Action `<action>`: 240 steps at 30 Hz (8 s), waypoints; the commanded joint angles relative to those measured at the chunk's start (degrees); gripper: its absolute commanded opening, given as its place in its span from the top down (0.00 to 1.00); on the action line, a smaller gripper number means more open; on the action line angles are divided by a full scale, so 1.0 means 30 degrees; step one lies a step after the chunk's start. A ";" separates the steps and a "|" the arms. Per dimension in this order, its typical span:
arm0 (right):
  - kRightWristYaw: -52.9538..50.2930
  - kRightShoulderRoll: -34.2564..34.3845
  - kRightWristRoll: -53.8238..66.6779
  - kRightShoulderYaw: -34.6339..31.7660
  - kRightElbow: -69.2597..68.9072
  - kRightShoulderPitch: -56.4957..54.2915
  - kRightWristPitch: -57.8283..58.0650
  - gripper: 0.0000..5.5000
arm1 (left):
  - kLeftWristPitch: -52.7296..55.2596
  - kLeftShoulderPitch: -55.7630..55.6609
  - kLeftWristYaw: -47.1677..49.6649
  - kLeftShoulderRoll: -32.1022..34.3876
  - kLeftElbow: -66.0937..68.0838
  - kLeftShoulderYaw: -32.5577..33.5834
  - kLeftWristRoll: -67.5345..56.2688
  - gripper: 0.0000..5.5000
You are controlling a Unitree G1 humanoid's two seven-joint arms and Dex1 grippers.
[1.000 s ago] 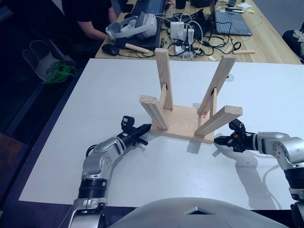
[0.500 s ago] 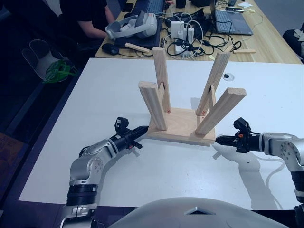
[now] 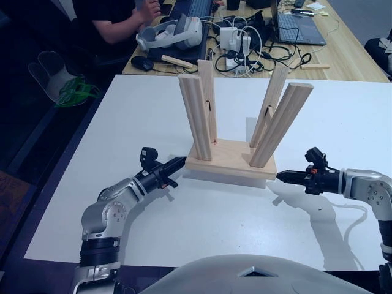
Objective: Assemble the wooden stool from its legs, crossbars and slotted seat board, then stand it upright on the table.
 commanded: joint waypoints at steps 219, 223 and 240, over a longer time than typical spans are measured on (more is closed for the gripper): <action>-0.0174 0.3455 -0.5858 0.3328 0.4808 -0.2820 -0.7460 1.00 | -0.1125 -0.0170 0.1285 -0.2140 0.0919 -0.0921 0.1588 1.00; 0.0144 0.3603 -0.4616 0.2753 0.3602 -0.2380 -0.6378 1.00 | -0.0595 -0.0174 0.1225 -0.2086 0.0511 -0.0788 0.1082 1.00; -0.0037 0.4090 -0.2242 0.1450 0.1870 -0.2076 -0.4547 1.00 | 0.0298 -0.0824 0.0475 -0.1811 0.0133 0.0257 -0.0894 1.00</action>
